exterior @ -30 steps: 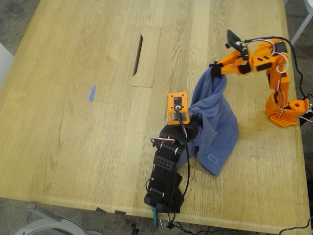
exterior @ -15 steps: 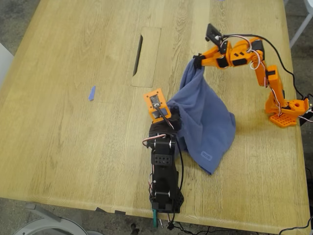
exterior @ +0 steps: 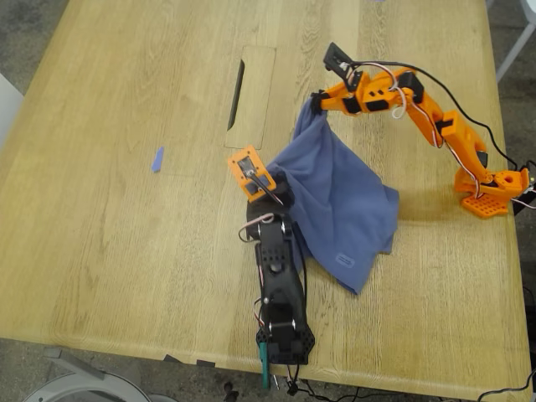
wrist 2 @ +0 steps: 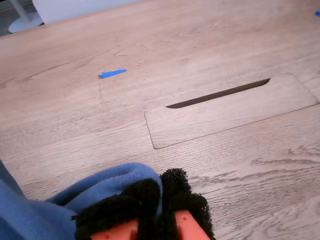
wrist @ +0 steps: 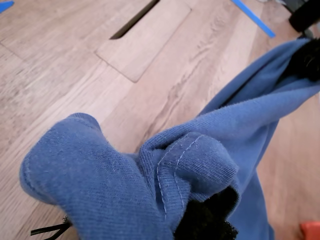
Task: Fold a T-shirt
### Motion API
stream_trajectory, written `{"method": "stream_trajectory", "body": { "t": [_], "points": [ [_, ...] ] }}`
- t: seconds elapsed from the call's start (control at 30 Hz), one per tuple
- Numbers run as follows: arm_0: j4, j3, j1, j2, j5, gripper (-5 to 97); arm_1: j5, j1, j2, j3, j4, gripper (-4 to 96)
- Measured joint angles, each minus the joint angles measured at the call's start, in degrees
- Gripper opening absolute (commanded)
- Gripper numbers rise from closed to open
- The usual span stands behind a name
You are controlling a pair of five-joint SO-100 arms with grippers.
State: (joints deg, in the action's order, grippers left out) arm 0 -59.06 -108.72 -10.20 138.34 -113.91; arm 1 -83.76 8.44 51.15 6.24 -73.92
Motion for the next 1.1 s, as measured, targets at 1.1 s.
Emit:
{"method": "stream_trajectory", "body": {
  "t": [1.1],
  "points": [
    [38.50, -1.93, -13.71, -40.17, -0.97, 0, 0.53, 9.14, -31.03, -0.18, 38.41, 0.0]
  ]
}}
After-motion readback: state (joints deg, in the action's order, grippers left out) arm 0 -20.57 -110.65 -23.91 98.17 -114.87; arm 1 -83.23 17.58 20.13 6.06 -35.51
